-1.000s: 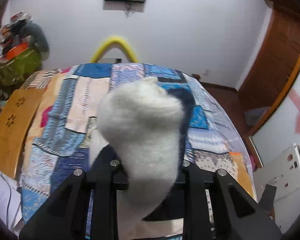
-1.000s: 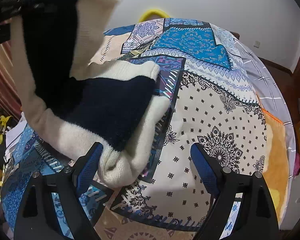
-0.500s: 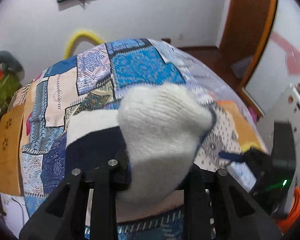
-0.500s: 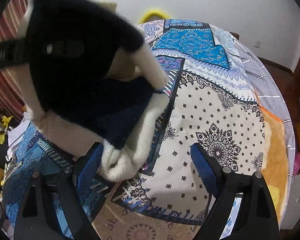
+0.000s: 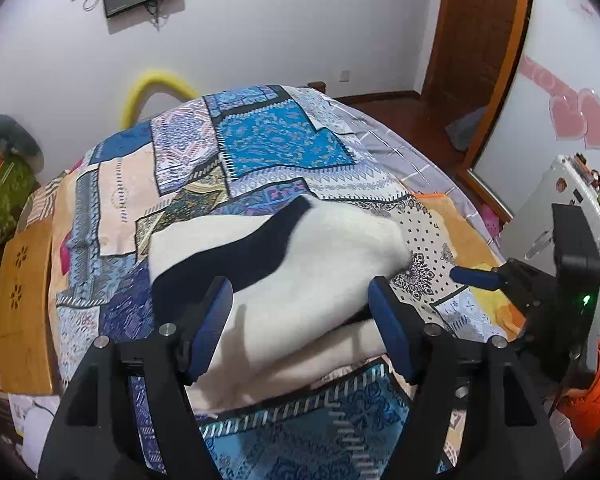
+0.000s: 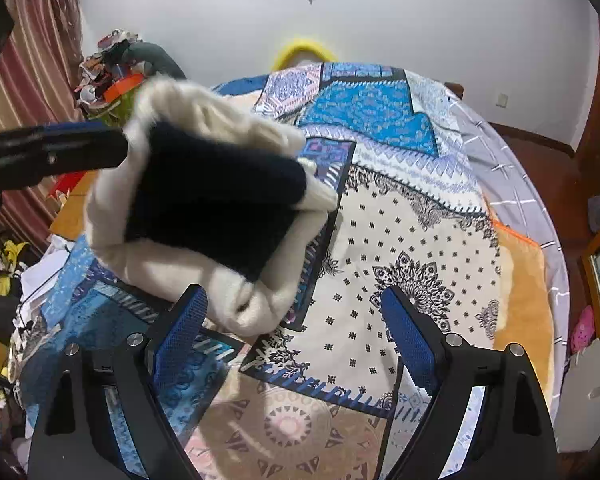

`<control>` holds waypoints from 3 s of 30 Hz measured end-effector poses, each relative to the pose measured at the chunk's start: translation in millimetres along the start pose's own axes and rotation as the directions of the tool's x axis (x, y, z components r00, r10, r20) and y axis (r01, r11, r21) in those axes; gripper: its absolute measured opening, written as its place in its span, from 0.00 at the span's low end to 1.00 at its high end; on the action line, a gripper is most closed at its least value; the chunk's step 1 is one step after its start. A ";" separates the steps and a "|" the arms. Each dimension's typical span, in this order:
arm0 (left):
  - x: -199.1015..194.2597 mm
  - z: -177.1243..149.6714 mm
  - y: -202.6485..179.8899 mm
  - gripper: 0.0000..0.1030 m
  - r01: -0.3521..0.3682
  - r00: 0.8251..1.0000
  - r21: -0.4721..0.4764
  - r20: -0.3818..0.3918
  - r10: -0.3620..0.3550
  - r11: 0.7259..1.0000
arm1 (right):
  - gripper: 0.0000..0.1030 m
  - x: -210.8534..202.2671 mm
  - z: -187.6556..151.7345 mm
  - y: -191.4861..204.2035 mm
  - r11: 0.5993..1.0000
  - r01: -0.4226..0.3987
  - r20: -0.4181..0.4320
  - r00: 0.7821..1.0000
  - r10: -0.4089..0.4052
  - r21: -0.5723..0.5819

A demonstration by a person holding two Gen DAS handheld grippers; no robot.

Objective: Fold small clothes

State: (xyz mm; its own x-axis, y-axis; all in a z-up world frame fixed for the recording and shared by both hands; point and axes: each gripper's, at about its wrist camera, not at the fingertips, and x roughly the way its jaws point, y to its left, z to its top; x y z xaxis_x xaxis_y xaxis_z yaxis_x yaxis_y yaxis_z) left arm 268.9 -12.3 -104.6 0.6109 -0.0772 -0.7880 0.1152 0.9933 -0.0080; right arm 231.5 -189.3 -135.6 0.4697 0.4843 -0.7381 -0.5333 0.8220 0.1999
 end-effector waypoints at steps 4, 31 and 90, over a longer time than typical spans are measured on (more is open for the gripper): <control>-14.7 -9.4 19.7 0.72 -0.025 1.000 -0.043 0.014 0.026 0.999 | 0.84 -14.8 5.3 9.6 1.000 0.002 0.030 1.000 -0.002 -0.018; 52.2 -118.5 133.7 0.77 -0.038 0.978 -0.401 -0.201 -0.047 0.915 | 0.41 7.6 50.5 59.4 0.996 -0.062 0.048 0.997 0.065 -0.062; -20.7 -55.1 136.2 0.89 -0.230 0.972 -0.220 -0.001 0.235 0.948 | 0.78 -20.0 53.8 30.9 0.999 -0.043 0.107 0.993 0.045 -0.025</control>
State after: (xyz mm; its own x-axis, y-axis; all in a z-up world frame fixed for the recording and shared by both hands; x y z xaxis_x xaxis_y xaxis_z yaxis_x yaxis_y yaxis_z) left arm 228.8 129.3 -123.3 0.6200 0.1587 -0.7684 -0.2036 0.9783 0.0378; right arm 243.5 -157.4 -80.0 0.5173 0.5504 -0.6553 -0.5702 0.7927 0.2157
